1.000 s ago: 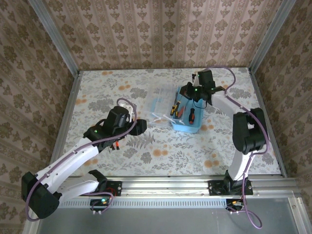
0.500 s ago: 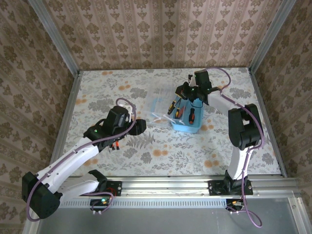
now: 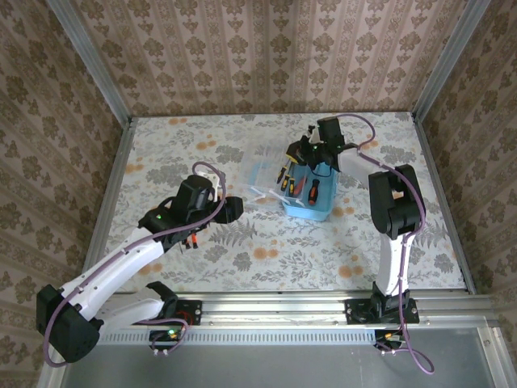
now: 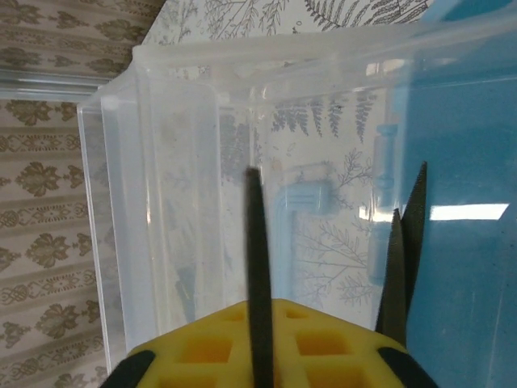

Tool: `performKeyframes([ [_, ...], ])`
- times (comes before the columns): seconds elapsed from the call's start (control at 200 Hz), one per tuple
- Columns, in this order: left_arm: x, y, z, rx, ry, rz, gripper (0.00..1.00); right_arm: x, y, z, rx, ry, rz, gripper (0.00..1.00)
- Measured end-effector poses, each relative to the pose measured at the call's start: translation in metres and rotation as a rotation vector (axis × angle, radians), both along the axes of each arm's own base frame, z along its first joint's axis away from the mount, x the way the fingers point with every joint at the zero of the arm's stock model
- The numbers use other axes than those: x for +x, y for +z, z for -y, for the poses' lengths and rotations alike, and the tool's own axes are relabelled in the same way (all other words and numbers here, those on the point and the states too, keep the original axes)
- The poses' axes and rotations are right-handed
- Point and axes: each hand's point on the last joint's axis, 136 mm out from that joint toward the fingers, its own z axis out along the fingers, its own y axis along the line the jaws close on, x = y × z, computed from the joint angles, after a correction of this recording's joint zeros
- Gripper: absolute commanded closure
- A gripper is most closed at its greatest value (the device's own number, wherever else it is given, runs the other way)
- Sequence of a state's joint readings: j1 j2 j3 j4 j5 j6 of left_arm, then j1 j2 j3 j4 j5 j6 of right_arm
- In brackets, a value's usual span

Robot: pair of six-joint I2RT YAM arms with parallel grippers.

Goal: Pack the tool kit

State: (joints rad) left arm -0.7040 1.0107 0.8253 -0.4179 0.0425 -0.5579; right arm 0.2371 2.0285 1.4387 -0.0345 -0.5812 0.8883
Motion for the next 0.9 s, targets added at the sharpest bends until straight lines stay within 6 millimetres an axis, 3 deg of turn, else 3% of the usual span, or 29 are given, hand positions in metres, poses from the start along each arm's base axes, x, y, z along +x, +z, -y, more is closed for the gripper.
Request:
performKeyframes([
  [0.04,0.000,-0.001,0.000,0.002,0.000,-0.002,0.36,0.000,0.001,0.000,-0.003,0.003,0.002,0.73],
  [0.23,0.001,-0.003,0.001,0.003,0.000,-0.011,0.36,-0.007,-0.004,0.001,-0.030,0.012,-0.034,0.69],
  [0.375,0.001,-0.003,0.001,0.001,0.001,-0.012,0.36,-0.015,-0.003,0.003,-0.063,0.028,-0.040,0.76],
  [0.65,0.002,-0.004,-0.001,0.007,0.013,-0.015,0.36,-0.019,0.024,0.007,-0.134,0.053,0.014,0.74],
  [0.75,0.006,-0.011,-0.021,0.063,0.105,-0.035,0.34,-0.028,0.046,0.014,-0.161,0.045,0.066,0.71],
  [0.9,0.021,-0.031,-0.085,0.165,0.369,-0.123,0.31,-0.060,0.082,0.024,-0.179,0.040,0.153,0.66],
])
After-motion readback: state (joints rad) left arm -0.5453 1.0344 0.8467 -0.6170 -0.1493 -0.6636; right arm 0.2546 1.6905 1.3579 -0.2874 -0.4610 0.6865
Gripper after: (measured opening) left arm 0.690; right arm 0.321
